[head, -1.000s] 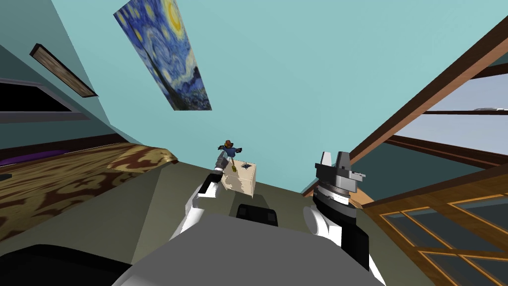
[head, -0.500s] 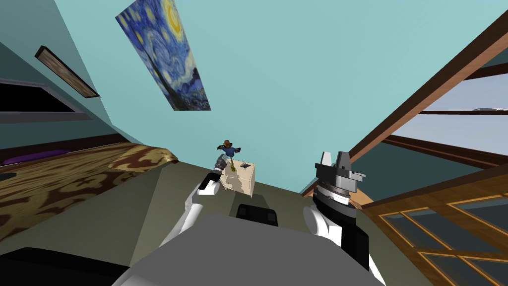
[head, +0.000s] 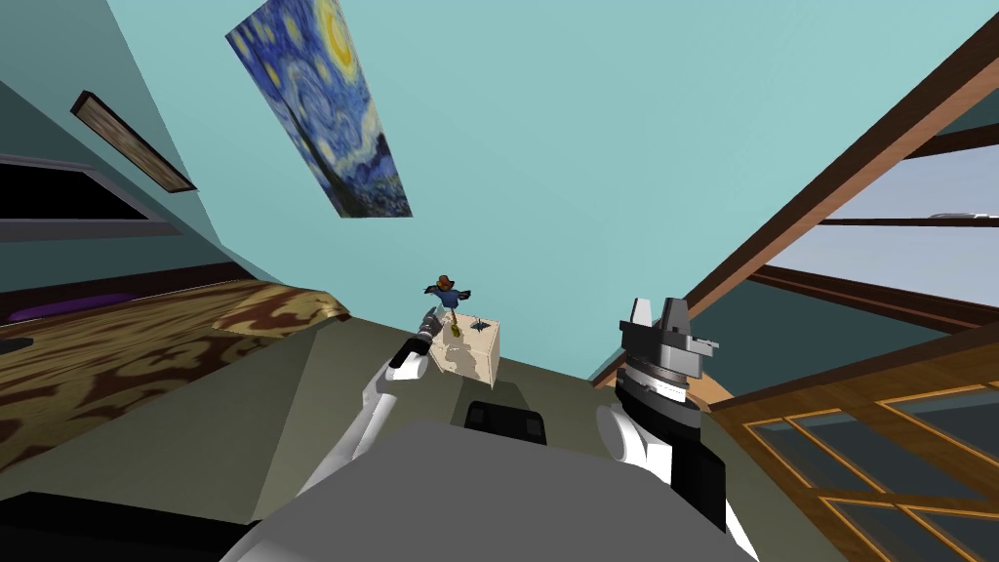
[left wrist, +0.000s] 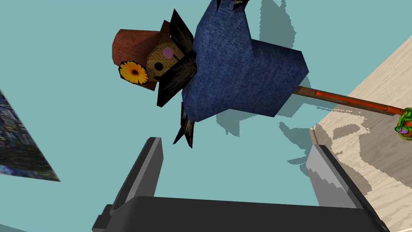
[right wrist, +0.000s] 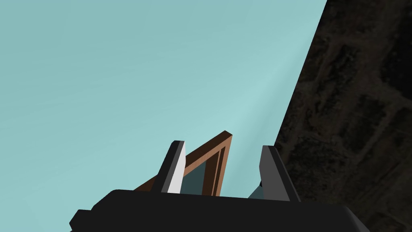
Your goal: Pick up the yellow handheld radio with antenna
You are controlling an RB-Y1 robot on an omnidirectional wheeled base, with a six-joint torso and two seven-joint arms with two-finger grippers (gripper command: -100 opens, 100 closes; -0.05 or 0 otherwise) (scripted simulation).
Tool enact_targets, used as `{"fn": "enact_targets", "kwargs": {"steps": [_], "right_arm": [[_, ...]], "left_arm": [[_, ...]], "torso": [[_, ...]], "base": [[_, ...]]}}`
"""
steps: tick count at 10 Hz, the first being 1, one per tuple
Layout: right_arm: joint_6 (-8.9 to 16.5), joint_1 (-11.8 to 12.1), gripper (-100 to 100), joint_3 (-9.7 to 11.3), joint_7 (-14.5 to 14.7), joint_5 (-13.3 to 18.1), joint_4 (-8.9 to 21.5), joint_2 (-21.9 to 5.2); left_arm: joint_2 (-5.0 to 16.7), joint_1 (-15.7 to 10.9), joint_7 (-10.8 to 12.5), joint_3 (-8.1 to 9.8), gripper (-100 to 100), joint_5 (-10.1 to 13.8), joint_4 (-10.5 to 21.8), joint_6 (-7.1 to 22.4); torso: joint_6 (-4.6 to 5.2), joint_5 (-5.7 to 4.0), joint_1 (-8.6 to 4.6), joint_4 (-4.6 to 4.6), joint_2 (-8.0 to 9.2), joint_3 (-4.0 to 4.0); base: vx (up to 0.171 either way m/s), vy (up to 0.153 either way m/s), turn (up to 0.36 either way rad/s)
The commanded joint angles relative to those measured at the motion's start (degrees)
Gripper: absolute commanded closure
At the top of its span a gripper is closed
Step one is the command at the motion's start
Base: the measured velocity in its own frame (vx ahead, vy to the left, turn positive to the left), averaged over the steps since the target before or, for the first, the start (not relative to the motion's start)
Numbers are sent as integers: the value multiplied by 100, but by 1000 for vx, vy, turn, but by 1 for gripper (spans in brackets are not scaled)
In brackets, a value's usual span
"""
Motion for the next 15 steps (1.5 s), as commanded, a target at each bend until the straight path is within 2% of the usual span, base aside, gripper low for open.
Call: {"fn": "enact_targets", "kwargs": {"steps": [1, 2, 3, 4, 6, 7, 8, 9, 10, 11, 12, 13, 14, 15], "right_arm": [[0, 0, 0, 0, 0, 0, 0, 0], [0, 0, 0, 0, 0, 0, 0, 0], [0, 0, 0, 0, 0, 0, 0, 0], [0, 0, 0, 0, 0, 0, 0, 0], [0, 0, 0, 0, 0, 0, 0, 0], [0, 0, 0, 0, 0, 0, 0, 0], [0, 0, 0, 0, 0, 0, 0, 0], [0, 0, 0, 0, 0, 0, 0, 0], [0, 0, 0, 0, 0, 0, 0, 0], [0, 0, 0, 0, 0, 0, 0, 0], [0, 0, 0, 0, 0, 0, 0, 0], [0, 0, 0, 0, 0, 0, 0, 0], [0, 0, 0, 0, 0, 0, 0, 0], [0, 0, 0, 0, 0, 0, 0, 0]], "left_arm": [[37, -67, 52, 56, -100, 67, 286, 137], [150, -216, 162, 165, -100, 225, 474, 358], [150, -216, 162, 165, -100, 225, 644, 360], [256, -367, 274, 277, -100, 383, 861, 583], [256, -367, 274, 277, -100, 383, 1091, 583], [356, -518, 386, 392, -100, 542, 1274, 806], [356, -518, 386, 392, -100, 542, 1477, 806], [450, -670, 498, 508, -100, 699, 1736, 993], [450, -670, 498, 508, -100, 699, 1859, 1026], [538, -820, 609, 625, -100, 854, 2060, 1244], [538, -820, 609, 625, -100, 854, 2235, 1244], [621, -969, 718, 742, -100, 1007, 2399, 1457], [621, -969, 718, 742, -100, 1007, 2599, 1457], [699, -1116, 824, 859, -100, 1155, 2876, 1625]], "torso": [[0, 0, 0, 0, 0, 0], [0, 0, 0, 0, 1, 0], [1, -1, -3, 0, 0, 0], [0, 0, 1, 0, 1, 0], [0, 0, 1, 0, 0, 0], [0, 2, 11, 0, 2, 1], [1, 1, 5, 0, -3, -1], [-1, 1, 5, -1, -3, -2], [0, -1, -2, 0, -2, -1], [1, 0, 2, 0, -1, -1], [0, -1, -1, 0, -3, -2], [-1, -1, 3, -1, -4, -2], [1, -1, 0, -2, -9, -5], [0, 0, 3, -2, -7, -4]], "base": [[9, -62, 8], [7, -71, 8], [8, -56, 4], [15, -66, 3], [6, -40, 4], [18, -49, 2], [19, -50, 3], [15, -69, 9], [12, -54, 8], [19, -62, 1], [26, -55, 4], [36, -61, 8], [28, -52, 3], [28, -56, 1]]}}
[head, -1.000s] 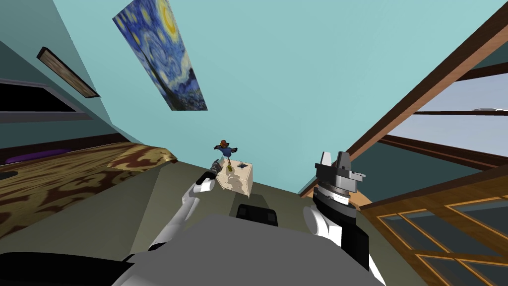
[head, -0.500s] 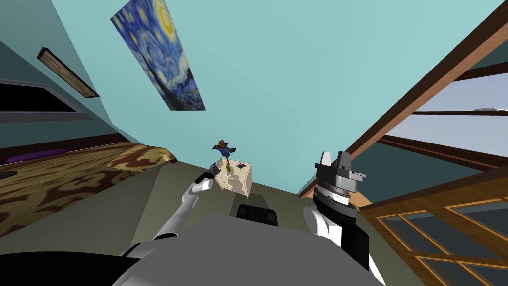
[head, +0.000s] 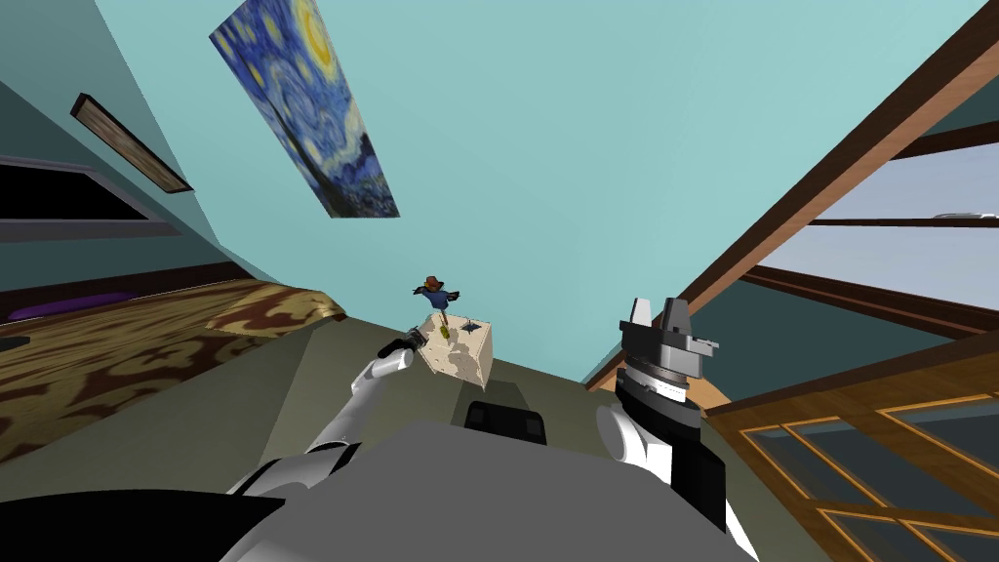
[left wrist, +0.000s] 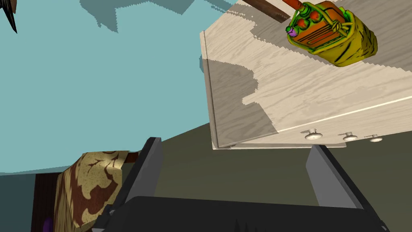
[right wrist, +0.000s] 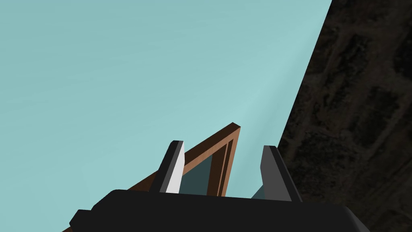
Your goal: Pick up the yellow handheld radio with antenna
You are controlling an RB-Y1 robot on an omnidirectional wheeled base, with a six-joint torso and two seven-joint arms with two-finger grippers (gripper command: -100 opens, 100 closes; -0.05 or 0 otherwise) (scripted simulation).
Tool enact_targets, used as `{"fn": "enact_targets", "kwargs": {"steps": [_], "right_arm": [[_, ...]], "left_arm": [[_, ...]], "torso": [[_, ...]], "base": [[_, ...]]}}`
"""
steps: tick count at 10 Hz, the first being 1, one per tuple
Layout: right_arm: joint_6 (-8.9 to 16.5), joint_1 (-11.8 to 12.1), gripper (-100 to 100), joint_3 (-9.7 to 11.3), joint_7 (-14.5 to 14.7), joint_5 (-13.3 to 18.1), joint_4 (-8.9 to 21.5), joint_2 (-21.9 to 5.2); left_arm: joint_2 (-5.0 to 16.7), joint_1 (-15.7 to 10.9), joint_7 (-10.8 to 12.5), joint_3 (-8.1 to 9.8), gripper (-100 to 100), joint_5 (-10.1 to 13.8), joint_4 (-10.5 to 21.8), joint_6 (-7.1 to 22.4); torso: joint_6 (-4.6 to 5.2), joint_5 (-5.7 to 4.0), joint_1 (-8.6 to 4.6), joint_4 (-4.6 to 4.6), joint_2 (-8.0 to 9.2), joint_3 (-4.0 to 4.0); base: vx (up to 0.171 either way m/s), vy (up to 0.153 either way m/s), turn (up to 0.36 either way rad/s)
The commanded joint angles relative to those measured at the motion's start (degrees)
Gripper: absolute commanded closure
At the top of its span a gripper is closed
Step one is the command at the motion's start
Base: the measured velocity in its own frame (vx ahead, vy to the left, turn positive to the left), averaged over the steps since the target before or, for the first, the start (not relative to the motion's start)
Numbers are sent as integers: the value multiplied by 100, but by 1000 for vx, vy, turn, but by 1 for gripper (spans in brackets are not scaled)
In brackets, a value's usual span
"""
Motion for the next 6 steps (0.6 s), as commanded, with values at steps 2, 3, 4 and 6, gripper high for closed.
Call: {"fn": "enact_targets", "kwargs": {"steps": [2, 3, 4, 6], "right_arm": [[0, 0, 0, 0, 0, 0, 0, 0], [0, 0, 0, 0, 0, 0, 0, 0], [0, 0, 0, 0, 0, 0, 0, 0], [0, 0, 0, 0, 0, 0, 0, 0]], "left_arm": [[78, -212, 166, 201, -100, 181, 386, 382], [78, -212, 166, 201, -100, 181, 536, 382], [78, -212, 166, 201, -100, 181, 556, 382], [148, -353, 266, 314, -100, 319, 888, 576]], "torso": [[0, 1, 1, 0, 2, 1], [1, 0, -1, 0, 1, 0], [0, 0, 2, 0, 1, 0], [0, 2, 7, 1, 3, 2]], "base": [[26, -54, 3], [27, -49, 2], [16, -22, 1], [28, -41, 0]]}}
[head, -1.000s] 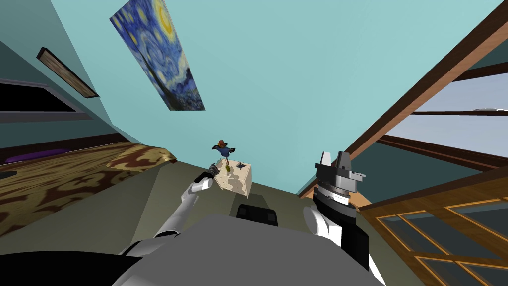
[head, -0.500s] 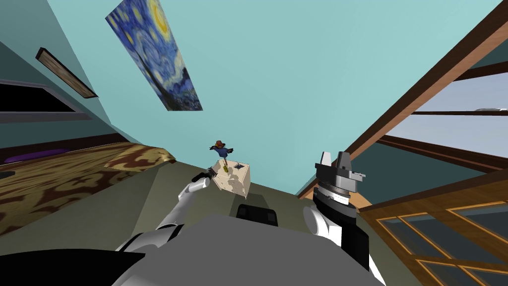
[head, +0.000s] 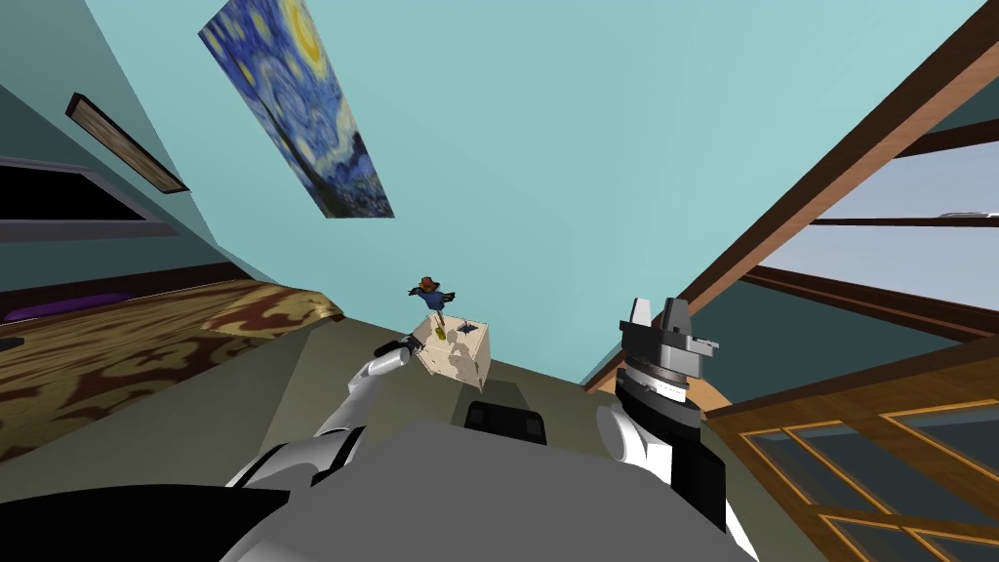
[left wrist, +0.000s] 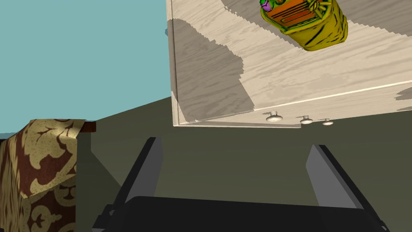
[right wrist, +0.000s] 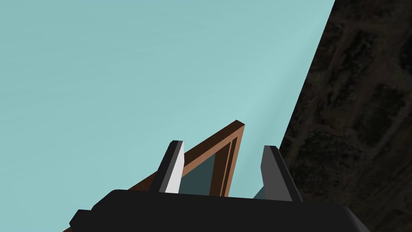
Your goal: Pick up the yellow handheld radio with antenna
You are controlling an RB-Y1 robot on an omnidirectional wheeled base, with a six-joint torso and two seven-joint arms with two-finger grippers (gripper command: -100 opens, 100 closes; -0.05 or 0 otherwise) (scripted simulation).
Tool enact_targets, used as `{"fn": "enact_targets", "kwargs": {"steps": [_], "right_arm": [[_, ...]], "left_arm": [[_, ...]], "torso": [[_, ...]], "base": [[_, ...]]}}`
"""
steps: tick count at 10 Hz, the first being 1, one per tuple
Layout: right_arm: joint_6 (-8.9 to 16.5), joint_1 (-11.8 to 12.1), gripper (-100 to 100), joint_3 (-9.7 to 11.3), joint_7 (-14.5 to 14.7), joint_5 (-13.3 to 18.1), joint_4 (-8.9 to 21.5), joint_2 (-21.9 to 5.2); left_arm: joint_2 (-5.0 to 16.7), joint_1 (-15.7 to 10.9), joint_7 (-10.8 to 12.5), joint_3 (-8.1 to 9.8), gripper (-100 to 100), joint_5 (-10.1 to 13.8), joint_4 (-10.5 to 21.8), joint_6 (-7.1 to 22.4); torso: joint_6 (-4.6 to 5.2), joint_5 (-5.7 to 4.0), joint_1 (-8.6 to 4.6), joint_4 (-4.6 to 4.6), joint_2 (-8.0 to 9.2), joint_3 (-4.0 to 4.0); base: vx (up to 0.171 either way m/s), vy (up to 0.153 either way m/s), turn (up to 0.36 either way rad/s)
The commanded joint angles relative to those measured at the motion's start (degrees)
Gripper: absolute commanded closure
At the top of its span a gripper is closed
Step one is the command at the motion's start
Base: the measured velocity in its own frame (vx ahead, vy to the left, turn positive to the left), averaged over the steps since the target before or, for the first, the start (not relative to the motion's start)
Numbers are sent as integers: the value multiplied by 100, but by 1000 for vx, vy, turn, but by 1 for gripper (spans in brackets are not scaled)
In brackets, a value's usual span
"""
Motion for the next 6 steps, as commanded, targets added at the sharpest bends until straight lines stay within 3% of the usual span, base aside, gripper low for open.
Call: {"fn": "enact_targets", "kwargs": {"steps": [1, 6], "right_arm": [[0, 0, 0, 0, 0, 0, 0, 0], [0, 0, 0, 0, 0, 0, 0, 0]], "left_arm": [[70, -126, 130, 152, -100, 121, 286, 262], [201, -381, 304, 368, -100, 359, 918, 596]], "torso": [[0, 0, 0, 0, 0, 0], [0, 0, 1, -1, -5, -3]], "base": [[51, -64, -2], [42, -45, 0]]}}
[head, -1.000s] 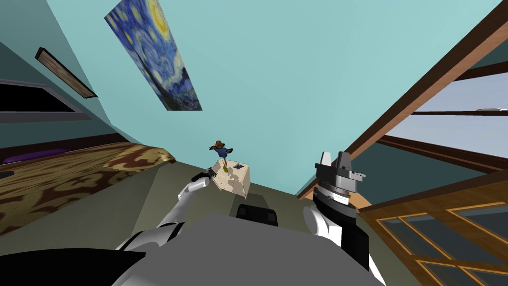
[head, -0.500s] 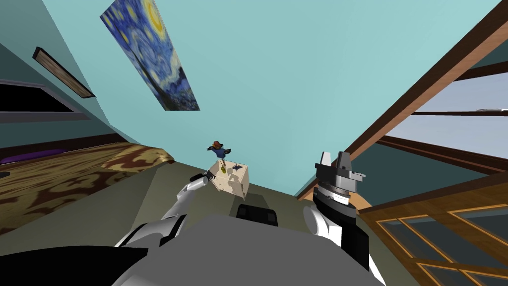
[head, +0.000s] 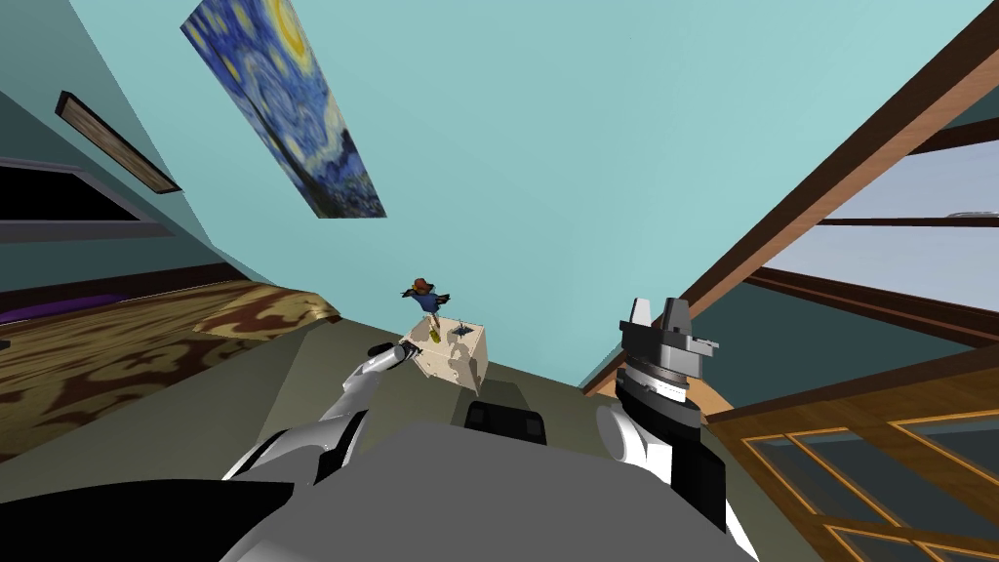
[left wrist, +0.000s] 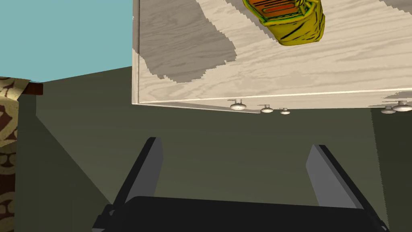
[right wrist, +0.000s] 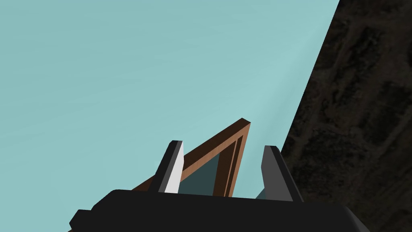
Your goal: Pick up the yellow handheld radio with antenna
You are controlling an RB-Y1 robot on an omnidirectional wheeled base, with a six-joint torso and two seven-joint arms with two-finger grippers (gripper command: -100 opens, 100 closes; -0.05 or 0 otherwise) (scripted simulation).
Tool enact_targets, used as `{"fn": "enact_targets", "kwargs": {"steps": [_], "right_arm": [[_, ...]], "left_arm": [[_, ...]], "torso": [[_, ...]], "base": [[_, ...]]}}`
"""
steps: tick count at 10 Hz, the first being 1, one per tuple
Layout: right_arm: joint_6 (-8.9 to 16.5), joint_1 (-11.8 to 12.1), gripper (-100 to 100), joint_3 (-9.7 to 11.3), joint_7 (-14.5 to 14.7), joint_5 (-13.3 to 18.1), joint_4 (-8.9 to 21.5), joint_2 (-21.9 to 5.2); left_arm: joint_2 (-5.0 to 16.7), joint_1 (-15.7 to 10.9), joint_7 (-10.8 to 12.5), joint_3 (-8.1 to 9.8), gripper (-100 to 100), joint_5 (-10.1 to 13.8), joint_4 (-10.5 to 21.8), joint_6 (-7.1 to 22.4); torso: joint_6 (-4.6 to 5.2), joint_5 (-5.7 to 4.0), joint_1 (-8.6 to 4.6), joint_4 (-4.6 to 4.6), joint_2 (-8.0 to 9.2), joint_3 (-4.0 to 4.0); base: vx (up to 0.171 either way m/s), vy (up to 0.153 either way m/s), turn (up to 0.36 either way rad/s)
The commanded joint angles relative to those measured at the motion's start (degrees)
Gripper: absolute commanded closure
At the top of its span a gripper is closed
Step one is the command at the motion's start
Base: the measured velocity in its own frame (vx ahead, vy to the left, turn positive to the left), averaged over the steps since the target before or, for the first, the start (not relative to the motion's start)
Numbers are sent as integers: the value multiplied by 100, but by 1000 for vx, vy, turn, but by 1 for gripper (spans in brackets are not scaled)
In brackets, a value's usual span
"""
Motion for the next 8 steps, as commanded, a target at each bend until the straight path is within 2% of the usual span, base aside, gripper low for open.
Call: {"fn": "enact_targets", "kwargs": {"steps": [1, 2, 3, 4, 5, 6, 7, 8], "right_arm": [[0, 0, 0, 0, 0, 0, 0, 0], [0, 0, 0, 0, 0, 0, 0, 0], [0, 0, 0, 0, 0, 0, 0, 0], [0, 0, 0, 0, 0, 0, 0, 0], [0, 0, 0, 0, 0, 0, 0, 0], [0, 0, 0, 0, 0, 0, 0, 0], [0, 0, 0, 0, 0, 0, 0, 0], [0, 0, 0, 0, 0, 0, 0, 0]], "left_arm": [[47, -112, 134, 136, -100, 54, 282, 197], [113, -221, 206, 237, -100, 149, 478, 333], [113, -221, 206, 237, -100, 149, 538, 333], [180, -322, 270, 333, -100, 233, 739, 455], [180, -322, 270, 333, -100, 233, 776, 455], [248, -416, 328, 426, -100, 308, 985, 563], [248, -416, 328, 426, -100, 308, 995, 563], [316, -502, 378, 513, -100, 372, 1193, 658]], "torso": [[0, 0, 0, 0, 0, 0], [0, 0, -4, 0, -2, -1], [0, -2, -9, -2, -12, -6], [1, -2, -7, -3, -11, -7], [0, -1, -3, -2, -12, -6], [0, 0, 1, -2, -7, -4], [0, 0, -2, -1, -8, -4], [0, 0, 0, -1, -5, -3]], "base": [[45, -43, -1], [79, -58, 0], [70, -52, 3], [69, -37, 1], [55, -27, -1], [61, -40, -2], [51, -34, 3], [70, -31, -4]]}}
